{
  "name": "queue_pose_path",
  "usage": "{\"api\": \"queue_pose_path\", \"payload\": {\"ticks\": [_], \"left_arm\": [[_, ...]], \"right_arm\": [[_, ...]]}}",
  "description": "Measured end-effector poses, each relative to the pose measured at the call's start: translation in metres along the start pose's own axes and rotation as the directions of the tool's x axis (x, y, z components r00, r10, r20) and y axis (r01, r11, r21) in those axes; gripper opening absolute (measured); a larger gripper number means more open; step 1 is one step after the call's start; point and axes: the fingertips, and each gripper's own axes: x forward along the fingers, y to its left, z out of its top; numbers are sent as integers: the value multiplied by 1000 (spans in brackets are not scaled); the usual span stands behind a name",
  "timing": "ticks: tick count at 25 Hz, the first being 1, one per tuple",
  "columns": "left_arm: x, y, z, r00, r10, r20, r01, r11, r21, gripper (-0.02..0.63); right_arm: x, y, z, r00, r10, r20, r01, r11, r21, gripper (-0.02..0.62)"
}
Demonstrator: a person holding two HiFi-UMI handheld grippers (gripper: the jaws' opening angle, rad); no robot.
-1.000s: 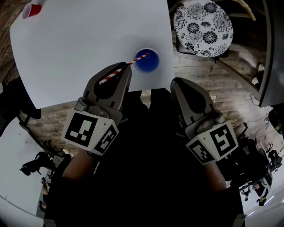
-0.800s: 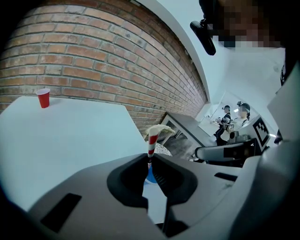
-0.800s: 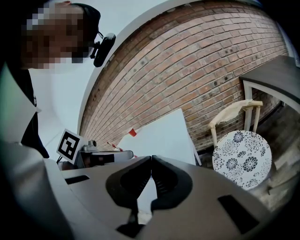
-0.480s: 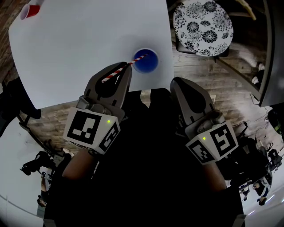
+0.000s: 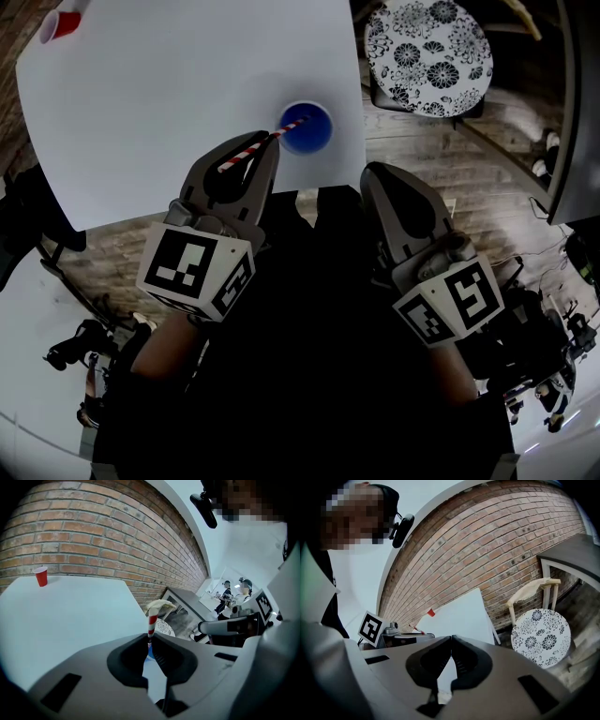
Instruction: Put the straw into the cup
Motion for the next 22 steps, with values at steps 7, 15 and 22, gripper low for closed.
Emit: {"api": "queue_pose_path", "payload": {"ticks": [7, 15, 22], "left_arm": [[2, -1, -1, 1000, 2, -8, -2, 1000, 13, 38], [8, 0, -6, 1000, -1, -25, 1, 1000, 1, 40], [9, 0, -4, 1000, 9, -23, -9, 1000, 26, 40]], "right_arm": [[-3, -2, 1, 1000, -9, 8, 9, 1000, 2, 28], [-2, -5, 2, 1000, -12, 8, 12, 1000, 8, 28], [-4, -7, 3, 1000, -14, 15, 14, 1000, 12, 28]]}}
